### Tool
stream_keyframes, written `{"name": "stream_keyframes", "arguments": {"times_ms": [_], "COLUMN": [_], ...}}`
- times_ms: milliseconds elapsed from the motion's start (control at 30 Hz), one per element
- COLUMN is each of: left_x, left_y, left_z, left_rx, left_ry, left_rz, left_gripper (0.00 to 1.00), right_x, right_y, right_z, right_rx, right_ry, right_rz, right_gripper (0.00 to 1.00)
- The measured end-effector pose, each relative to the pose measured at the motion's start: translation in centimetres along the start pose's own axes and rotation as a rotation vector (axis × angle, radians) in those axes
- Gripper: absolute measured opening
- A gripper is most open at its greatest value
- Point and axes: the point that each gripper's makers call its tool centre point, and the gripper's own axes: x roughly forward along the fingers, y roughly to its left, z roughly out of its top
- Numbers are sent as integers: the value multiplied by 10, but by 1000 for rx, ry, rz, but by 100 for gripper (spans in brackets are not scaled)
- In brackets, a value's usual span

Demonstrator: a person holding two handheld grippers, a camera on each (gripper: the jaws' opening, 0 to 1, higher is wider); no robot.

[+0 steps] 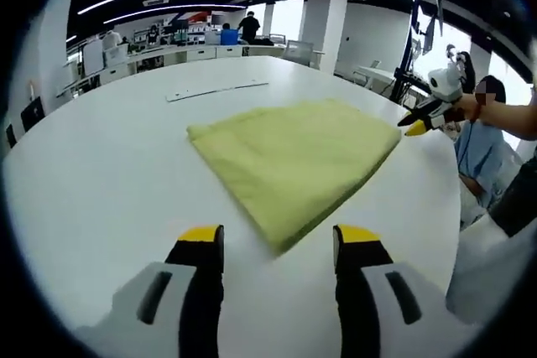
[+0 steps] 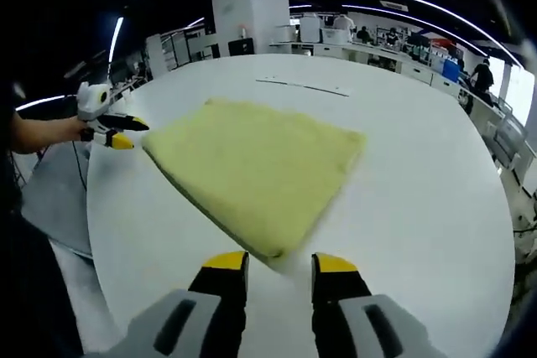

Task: Fold the garment on the visible template until the final outline fits inside the template.

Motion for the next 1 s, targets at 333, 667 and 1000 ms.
{"name": "stream_keyframes", "arguments": {"times_ms": [333, 667, 1000], "left_x": [9, 8, 9], "left_y": [-7, -6, -1], "left_z": [-2, -1, -12], "left_rx": [-10, -12, 6], "left_ry": [13, 12, 67], "left_rz": [-17, -19, -6], "left_gripper": [23, 13, 5], "right_x": [6, 11, 0], "right_y": [-3, 2, -5], "right_z": [-4, -3, -3], "right_rx": [63, 77, -8], "right_ry": [-31, -33, 4], "right_rz": [-10, 13, 5], "right_gripper": [8, 0, 0]}}
